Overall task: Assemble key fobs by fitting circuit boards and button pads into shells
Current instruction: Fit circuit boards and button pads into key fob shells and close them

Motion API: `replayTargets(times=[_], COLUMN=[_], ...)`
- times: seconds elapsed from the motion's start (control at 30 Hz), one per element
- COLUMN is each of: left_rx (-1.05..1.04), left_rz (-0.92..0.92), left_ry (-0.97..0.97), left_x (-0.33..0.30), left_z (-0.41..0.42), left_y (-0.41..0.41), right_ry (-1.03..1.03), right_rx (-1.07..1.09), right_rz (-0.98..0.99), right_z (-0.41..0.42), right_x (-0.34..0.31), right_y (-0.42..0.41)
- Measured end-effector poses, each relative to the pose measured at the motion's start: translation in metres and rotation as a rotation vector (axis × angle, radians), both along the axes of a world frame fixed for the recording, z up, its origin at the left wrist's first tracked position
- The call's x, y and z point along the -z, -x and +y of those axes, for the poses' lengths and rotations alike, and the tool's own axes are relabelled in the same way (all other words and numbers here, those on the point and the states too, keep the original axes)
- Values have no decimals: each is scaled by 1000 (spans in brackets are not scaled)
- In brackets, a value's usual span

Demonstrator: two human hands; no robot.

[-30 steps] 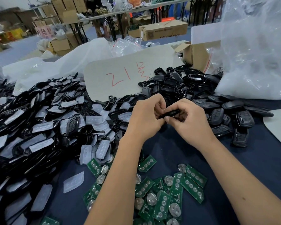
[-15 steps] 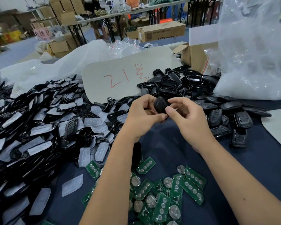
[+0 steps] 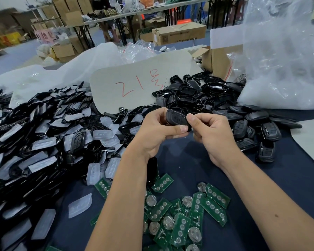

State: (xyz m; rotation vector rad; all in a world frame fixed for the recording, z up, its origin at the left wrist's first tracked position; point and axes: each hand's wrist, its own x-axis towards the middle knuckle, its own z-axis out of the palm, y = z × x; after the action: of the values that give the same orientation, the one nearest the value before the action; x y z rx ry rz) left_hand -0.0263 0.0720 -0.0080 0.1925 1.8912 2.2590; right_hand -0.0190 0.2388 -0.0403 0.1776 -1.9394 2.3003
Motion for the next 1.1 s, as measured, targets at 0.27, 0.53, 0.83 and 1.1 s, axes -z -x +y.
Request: replayTargets(times=[0.27, 0.53, 0.83, 1.1], left_rx=[-17, -62, 52, 474], left_rz=[-10, 18, 2, 109], left_ry=[-8, 235, 171, 742], left_x=[-3, -2, -4, -23], left_z=[7, 6, 18, 15], left_y=[0, 1, -5, -12], right_ry=[46, -222, -497, -765], right_rx=[7, 271, 243, 725], right_rz=[39, 148, 206, 172], right_z=[1, 17, 27, 50], right_x=[-4, -9, -19, -22], right_y=[-3, 2, -2, 1])
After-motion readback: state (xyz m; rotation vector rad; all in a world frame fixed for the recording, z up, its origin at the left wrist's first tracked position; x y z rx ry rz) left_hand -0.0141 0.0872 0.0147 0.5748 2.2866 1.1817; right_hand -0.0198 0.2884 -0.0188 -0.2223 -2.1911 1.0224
